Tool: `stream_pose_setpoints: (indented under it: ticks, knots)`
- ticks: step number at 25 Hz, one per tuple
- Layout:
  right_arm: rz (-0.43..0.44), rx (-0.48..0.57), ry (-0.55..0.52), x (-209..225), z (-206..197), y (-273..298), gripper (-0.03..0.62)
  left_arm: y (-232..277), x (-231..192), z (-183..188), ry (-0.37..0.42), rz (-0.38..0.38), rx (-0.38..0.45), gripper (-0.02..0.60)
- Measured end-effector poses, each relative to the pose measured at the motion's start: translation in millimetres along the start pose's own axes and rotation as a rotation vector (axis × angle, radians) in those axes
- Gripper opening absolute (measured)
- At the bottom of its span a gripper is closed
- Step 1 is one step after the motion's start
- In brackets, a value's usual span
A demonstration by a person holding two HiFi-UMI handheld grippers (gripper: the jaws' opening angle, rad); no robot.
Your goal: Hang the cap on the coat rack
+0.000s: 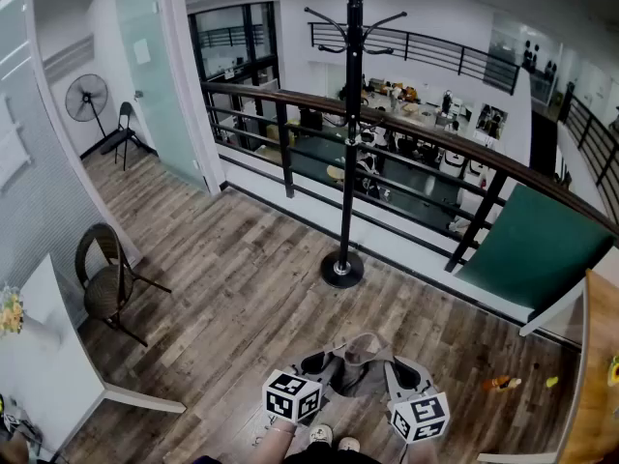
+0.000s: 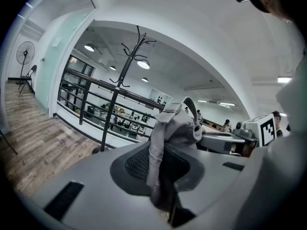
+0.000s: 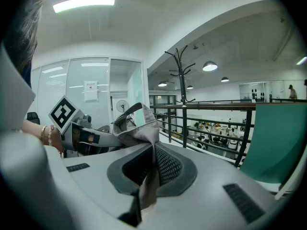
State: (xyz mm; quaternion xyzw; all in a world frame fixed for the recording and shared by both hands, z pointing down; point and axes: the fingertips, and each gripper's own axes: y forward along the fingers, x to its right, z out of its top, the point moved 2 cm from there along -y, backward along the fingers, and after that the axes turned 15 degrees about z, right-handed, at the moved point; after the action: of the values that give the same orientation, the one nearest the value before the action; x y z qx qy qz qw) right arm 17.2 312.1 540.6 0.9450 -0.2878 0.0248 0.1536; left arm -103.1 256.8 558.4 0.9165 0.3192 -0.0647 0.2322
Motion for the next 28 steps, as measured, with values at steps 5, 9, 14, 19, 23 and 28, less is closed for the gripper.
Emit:
stream_pose_setpoints:
  ticks: [5, 9, 14, 19, 23, 28]
  knots:
    - [-0.003, 0.017, 0.027, -12, 0, -9, 0.021, -9, 5, -5, 0.024, -0.003, -0.012, 0.051]
    - [-0.006, 0.014, 0.000, -13, 2, -12, 0.021, -14, 8, -3, 0.011, 0.011, 0.002, 0.051]
    - [0.003, 0.028, 0.003, -12, 4, -12, 0.023, -17, 8, 0, 0.008, 0.035, 0.007, 0.051]
    - [-0.037, 0.016, 0.010, -17, 1, -5, 0.026, -17, 6, -14, -0.004, 0.052, -0.040, 0.051]
    - [-0.074, -0.001, 0.035, -15, -14, 0, 0.028, -11, 4, -31, 0.006, 0.041, -0.095, 0.052]
    - [-0.156, -0.008, 0.094, 1, -22, 2, 0.028, 3, 8, -29, 0.064, 0.022, -0.119, 0.052]
